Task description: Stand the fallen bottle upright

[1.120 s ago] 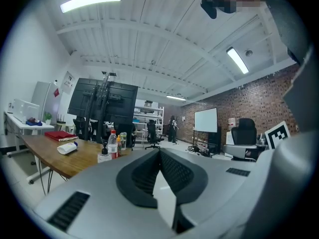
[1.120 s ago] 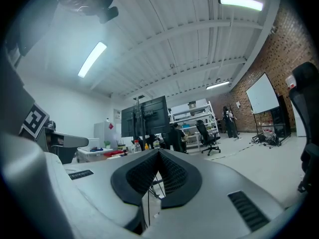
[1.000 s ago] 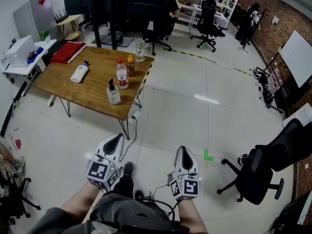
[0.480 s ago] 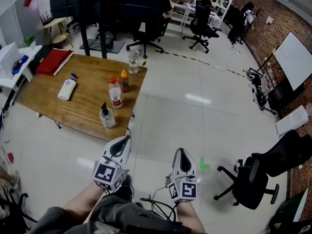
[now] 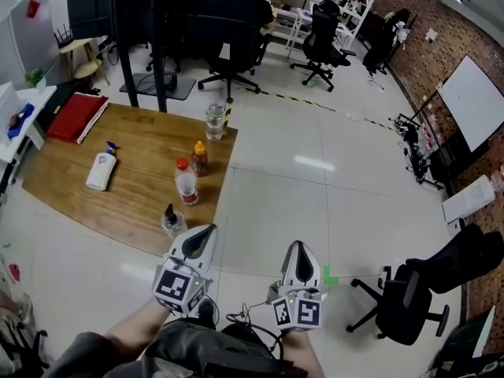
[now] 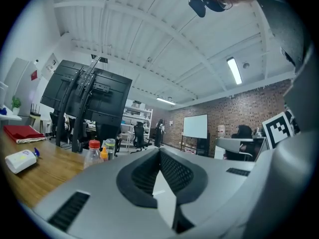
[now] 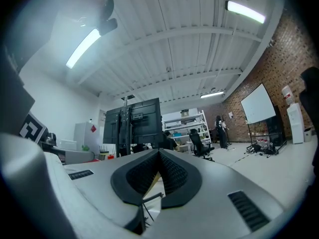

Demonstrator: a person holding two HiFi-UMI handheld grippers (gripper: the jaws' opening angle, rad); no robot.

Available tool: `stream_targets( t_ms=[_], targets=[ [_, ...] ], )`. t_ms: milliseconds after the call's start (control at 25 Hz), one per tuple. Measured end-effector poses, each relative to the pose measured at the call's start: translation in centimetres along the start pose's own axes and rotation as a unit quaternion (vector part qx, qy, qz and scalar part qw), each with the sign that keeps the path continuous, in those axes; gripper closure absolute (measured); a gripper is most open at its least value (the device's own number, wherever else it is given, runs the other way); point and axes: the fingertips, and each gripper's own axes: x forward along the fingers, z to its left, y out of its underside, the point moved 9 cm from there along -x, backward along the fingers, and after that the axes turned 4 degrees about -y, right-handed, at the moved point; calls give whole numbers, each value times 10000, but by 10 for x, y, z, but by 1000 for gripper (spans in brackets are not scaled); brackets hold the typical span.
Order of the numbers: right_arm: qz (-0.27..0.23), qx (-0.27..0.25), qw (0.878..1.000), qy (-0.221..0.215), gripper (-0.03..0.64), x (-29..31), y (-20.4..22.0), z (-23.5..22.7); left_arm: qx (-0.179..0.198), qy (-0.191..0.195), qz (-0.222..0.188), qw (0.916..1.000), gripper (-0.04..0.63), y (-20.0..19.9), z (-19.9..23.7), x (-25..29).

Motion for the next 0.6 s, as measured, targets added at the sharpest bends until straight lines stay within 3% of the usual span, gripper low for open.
stream_targets(
  t_ms=[320, 600],
  targets=[
    [240, 231, 9993, -191, 592, 19, 24, -3, 32, -106, 94, 9999, 566, 4, 10, 16],
    [146, 392, 9982, -425, 592, 20, 14, -23, 209, -355, -35, 9991, 566, -10, -10, 17]
  ],
)
